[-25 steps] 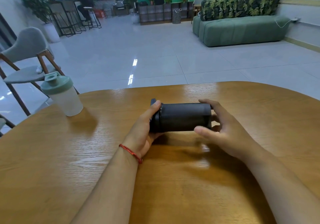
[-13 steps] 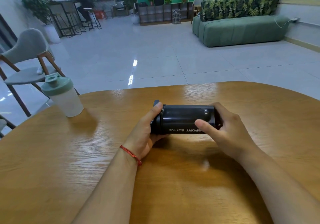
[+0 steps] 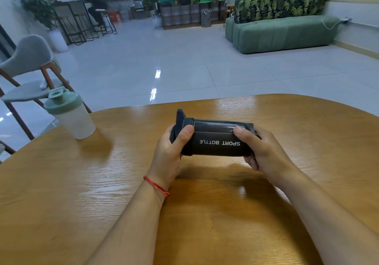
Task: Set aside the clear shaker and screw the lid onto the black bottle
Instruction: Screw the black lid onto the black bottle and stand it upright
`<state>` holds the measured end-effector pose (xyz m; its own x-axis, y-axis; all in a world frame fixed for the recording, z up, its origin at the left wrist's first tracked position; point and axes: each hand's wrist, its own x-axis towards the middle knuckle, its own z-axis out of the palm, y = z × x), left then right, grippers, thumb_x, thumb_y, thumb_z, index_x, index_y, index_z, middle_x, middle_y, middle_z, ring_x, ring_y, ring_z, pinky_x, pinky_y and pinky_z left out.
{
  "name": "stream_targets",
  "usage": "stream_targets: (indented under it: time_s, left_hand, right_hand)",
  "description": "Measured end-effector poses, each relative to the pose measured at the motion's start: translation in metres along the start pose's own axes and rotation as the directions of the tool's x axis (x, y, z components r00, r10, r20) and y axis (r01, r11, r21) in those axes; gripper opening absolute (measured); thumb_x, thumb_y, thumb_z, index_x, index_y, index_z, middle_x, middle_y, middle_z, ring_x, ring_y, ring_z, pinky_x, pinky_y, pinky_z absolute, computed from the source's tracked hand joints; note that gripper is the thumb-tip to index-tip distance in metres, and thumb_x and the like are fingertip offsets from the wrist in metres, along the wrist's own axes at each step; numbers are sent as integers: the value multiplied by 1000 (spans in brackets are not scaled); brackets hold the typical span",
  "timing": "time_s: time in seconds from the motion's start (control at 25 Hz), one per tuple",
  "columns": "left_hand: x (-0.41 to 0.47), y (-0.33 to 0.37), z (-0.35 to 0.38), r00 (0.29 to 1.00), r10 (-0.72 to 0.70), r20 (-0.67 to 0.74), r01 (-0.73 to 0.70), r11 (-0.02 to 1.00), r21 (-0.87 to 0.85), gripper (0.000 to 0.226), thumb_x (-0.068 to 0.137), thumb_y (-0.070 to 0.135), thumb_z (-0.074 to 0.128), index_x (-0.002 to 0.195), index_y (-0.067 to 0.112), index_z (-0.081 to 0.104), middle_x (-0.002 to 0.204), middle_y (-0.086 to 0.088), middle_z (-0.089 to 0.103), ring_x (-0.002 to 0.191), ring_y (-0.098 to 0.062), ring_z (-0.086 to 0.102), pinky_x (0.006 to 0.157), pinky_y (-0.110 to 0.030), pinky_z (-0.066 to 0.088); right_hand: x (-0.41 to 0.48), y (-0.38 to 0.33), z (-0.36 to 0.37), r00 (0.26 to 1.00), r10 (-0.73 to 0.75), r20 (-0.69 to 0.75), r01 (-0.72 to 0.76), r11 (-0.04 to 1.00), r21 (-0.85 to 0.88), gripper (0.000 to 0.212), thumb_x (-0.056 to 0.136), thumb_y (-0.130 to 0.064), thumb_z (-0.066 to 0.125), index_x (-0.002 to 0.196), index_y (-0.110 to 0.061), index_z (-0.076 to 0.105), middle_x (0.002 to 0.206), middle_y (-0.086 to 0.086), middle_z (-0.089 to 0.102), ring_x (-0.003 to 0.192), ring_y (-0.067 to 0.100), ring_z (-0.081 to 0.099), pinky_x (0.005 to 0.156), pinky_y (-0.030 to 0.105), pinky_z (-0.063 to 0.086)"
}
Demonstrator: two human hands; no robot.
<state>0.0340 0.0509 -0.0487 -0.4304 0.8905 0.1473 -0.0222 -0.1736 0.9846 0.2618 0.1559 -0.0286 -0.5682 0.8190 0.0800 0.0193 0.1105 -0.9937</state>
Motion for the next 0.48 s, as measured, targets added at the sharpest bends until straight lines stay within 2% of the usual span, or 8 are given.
stream_targets:
  time_s: [0.12,0.2,0.28,0.36,0.48]
  left_hand:
    - [2,3,-2,1000,-14,-23,14,1000,-1,67,86,55,71,132,6,67,120,-18,76,116,-35,73,87,-41,61]
    - [6,10,-11,1000,-5,-9,5,999,-51,60,88,45,74,134,7,67,124,-18,75,117,-35,72,93,-46,61]
    - [8,17,-22,1000,21,4,-21,997,-78,57,91,37,76,141,13,64,134,-20,71,119,-35,72,95,-52,61]
    - [8,23,-25,997,46,-54,-51,995,-85,66,88,35,81,147,16,59,140,-20,67,119,-34,73,94,-54,62]
    - [7,23,-19,983,108,-145,-124,986,-109,75,85,34,85,149,11,52,142,-21,65,127,-34,69,107,-58,55]
  right_hand:
    - [-1,1,3,999,28,23,-27,999,-28,56,82,-78,66,118,-36,75,95,4,70,67,12,64,56,28,53]
    - [1,4,0,991,66,112,-66,998,-5,65,79,-73,74,129,-31,72,118,13,74,89,21,75,76,41,61]
    - [1,7,-1,962,138,236,-143,990,5,79,71,-70,88,132,-22,69,128,13,76,112,29,77,95,51,60]
    - [0,9,4,933,182,312,-184,983,-22,88,65,-68,95,134,-23,66,127,8,80,117,32,78,105,53,59]
    - [-8,5,35,951,144,273,-98,980,-176,81,75,-60,93,145,-45,56,134,-6,77,118,18,79,104,47,62]
